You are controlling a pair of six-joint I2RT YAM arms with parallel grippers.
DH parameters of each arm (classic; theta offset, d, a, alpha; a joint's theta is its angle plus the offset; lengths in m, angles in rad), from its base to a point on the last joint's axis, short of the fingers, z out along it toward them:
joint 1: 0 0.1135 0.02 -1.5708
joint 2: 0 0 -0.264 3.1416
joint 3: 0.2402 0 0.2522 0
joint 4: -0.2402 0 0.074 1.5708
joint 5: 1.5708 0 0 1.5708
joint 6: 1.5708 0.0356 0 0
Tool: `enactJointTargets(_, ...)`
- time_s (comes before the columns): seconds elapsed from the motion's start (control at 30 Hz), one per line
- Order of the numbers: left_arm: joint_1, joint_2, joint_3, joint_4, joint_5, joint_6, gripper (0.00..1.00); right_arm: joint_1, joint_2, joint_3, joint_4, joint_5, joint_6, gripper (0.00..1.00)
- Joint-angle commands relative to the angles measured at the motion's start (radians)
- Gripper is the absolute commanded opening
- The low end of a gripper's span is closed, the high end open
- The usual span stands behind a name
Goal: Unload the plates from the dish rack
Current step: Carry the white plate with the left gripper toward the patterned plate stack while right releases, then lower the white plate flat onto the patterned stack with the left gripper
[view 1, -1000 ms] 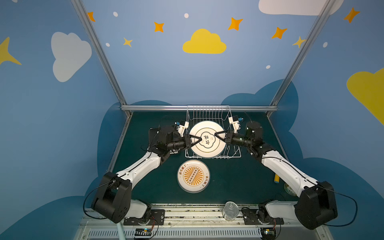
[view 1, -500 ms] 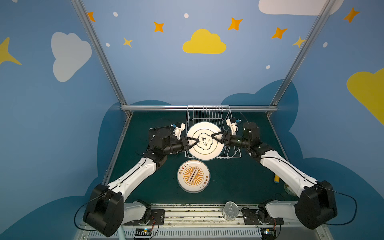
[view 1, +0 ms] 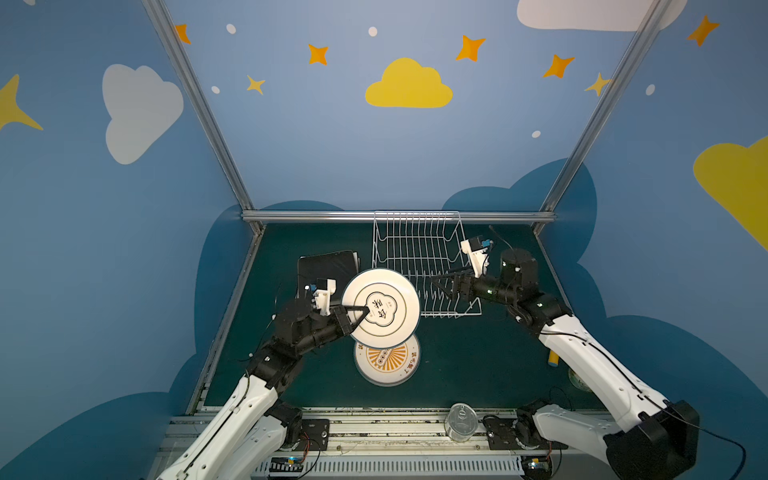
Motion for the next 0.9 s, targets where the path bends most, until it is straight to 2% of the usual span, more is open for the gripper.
enactJointTargets(0.0,0.006,-0.162,-0.035,-0.149,-0.111,-0.054,0.03,0.015,-0.044,-0.011,-0.046,0.032,-0.161,0.89)
enactJointTargets(0.13,0.005,-0.311,-0.081,-0.301,-0.16,-0.093,0.03,0.035,-0.068,-0.015,-0.102,0.076,-0.264,0.89)
enactJointTargets(0.33,-0.008,-0.376,-0.162,-0.322,-0.158,-0.174,0.03,0.054,-0.085,-0.007,-0.14,0.113,-0.304,0.89)
enactJointTargets(0.53,-0.014,-0.311,-0.183,-0.331,-0.127,-0.177,0.03,0.065,-0.099,-0.018,-0.123,0.136,-0.296,0.89)
enactJointTargets(0.87,-0.021,-0.096,-0.243,-0.192,-0.034,-0.234,0.03,0.07,-0.093,-0.015,-0.125,0.155,-0.285,0.89)
